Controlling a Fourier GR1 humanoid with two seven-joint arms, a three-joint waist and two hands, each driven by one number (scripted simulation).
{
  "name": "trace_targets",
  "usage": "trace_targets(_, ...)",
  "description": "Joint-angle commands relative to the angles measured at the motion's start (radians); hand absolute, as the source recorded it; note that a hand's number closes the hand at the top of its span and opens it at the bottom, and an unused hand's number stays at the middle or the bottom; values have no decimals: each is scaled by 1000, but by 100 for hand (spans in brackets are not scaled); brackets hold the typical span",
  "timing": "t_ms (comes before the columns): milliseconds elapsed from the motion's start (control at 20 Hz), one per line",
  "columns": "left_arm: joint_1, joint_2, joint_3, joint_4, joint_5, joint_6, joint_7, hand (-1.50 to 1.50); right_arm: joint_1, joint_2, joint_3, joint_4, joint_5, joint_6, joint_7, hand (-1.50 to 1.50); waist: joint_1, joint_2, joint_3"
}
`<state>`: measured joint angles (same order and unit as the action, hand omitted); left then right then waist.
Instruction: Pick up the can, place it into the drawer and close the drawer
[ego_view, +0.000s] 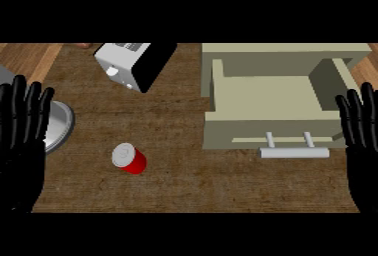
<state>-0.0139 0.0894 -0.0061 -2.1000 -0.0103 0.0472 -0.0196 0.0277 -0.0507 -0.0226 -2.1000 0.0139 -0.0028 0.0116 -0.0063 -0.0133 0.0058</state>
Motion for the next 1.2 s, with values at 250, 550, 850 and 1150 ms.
trace_targets(250, 171, -88, -203, -165, -289, 277, 126, -150, -77, -27, -44, 28, -49, 21, 5, -150, 17, 11, -5)
trace_targets(550, 360, -89, -247, -186, -288, 483, 368, -150, 36, 0, -32, -13, 11, -64, 240, -150, 15, 9, -5)
trace_targets(850, 375, -89, -361, -239, -419, 526, 451, -150, 94, 37, 14, 15, 61, -58, 148, -150, 8, 12, -6)
trace_targets(1150, 241, -89, -359, -182, -471, 560, 546, -150, 88, -10, -113, 26, -72, -7, 143, -150, 5, 13, -5)
